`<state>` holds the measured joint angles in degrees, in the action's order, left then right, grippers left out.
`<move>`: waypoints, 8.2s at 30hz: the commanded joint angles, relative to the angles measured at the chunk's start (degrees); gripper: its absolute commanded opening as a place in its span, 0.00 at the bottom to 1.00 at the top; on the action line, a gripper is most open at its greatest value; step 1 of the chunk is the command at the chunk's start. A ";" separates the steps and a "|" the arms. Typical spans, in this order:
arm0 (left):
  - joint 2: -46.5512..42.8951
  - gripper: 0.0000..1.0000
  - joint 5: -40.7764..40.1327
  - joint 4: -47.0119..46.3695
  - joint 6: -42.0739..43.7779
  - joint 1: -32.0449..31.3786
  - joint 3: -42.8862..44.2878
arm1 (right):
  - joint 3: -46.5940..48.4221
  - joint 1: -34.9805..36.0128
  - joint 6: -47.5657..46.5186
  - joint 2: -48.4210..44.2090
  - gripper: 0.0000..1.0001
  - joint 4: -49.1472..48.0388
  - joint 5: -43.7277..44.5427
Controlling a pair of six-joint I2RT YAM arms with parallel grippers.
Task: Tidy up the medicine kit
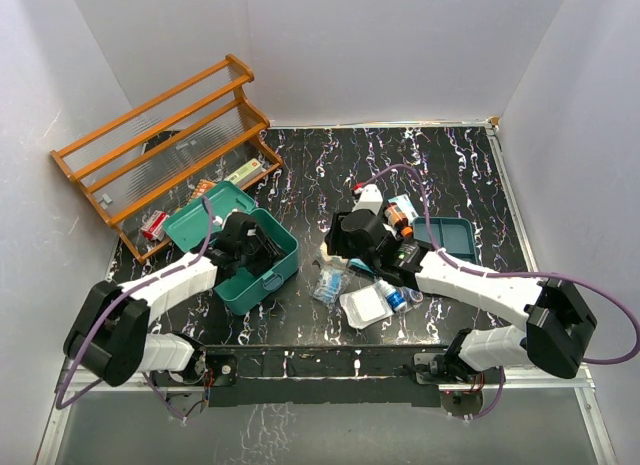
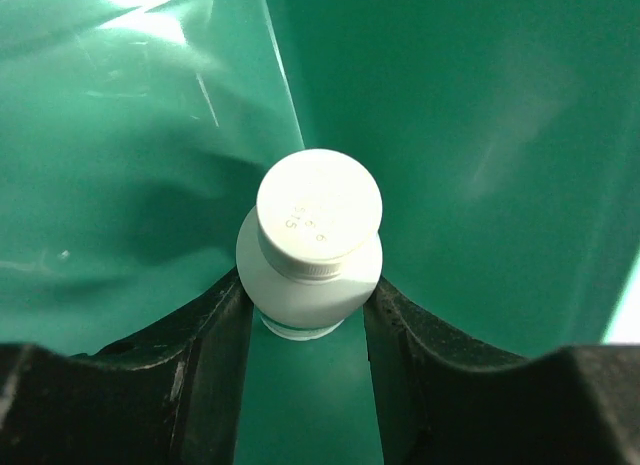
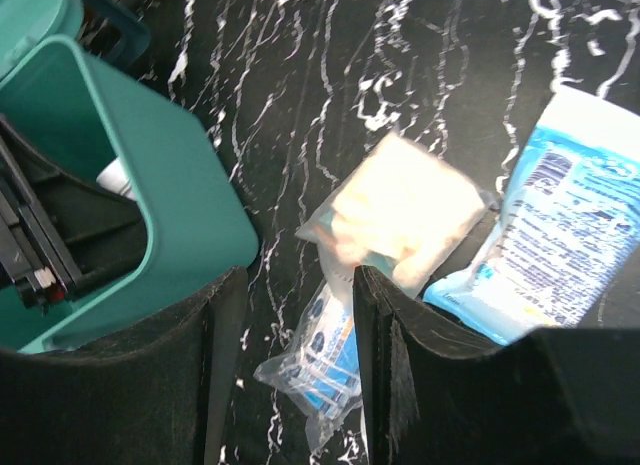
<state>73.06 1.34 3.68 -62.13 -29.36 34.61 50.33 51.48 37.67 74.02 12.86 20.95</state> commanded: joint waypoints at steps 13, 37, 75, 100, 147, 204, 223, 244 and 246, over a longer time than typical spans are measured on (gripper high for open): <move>5.70 0.59 -0.66 6.09 4.77 -1.81 10.06 | 7.44 -0.53 -5.52 1.65 0.54 2.67 3.34; -8.09 0.60 -15.14 23.78 17.86 -0.67 20.36 | 22.02 -2.32 -11.66 19.26 0.56 4.81 -16.33; 8.73 0.68 -12.74 -4.78 29.05 -2.94 8.93 | 17.38 -3.93 -16.31 9.30 0.46 4.99 -11.36; -6.85 0.73 -16.78 4.83 33.95 -6.41 17.49 | 11.12 -22.38 -11.85 3.56 0.56 7.23 -4.44; 2.97 0.99 2.26 0.03 42.35 0.33 36.51 | 28.59 -34.26 -18.39 24.39 0.33 5.69 -25.02; 12.27 0.33 1.85 -31.73 49.36 -8.51 28.98 | 13.31 -31.67 57.34 9.86 0.82 -17.33 -49.86; 8.90 0.39 22.79 12.91 30.60 0.77 52.69 | 14.43 -33.72 -24.83 -4.14 0.81 -14.88 -55.49; 6.58 0.42 36.49 10.53 17.90 0.82 49.42 | 18.08 -19.71 -50.69 -1.62 0.59 -9.88 -54.34; 6.07 0.42 36.61 9.71 16.93 0.87 48.89 | 18.44 -19.65 -51.23 -1.11 0.51 -8.87 -54.07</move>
<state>84.07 35.18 15.79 -41.76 -28.82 83.90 65.17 31.29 -10.39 72.31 3.62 -34.02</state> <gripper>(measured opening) 0.468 0.573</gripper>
